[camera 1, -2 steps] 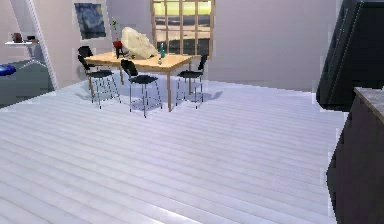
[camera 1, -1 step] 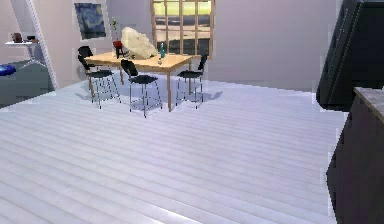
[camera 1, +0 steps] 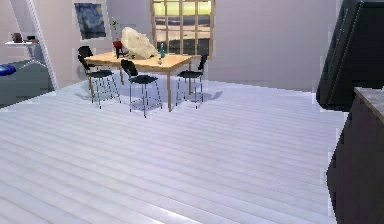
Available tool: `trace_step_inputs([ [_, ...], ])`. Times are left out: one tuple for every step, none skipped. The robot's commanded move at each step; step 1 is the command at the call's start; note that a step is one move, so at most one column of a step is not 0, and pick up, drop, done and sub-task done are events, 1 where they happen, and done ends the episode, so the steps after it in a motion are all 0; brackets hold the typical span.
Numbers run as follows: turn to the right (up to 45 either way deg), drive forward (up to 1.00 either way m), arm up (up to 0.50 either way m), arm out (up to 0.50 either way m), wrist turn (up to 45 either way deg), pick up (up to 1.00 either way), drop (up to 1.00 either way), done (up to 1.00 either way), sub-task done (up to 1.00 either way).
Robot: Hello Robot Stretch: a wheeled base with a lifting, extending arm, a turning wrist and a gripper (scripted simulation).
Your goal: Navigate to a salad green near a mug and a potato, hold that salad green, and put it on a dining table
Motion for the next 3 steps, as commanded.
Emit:
trace_step_inputs([
  [0.0, 0.00, 0.00, 0.00, 0.0, 1.00, 0.00, 0.00, 0.00],
  [0.0, 0.00, 0.08, 0.00, 0.0, 0.00, 0.00, 0.00, 0.00],
  [0.0, 0.00, 0.00, 0.00, -45.0, 0.00, 0.00, 0.00, 0.00],
])
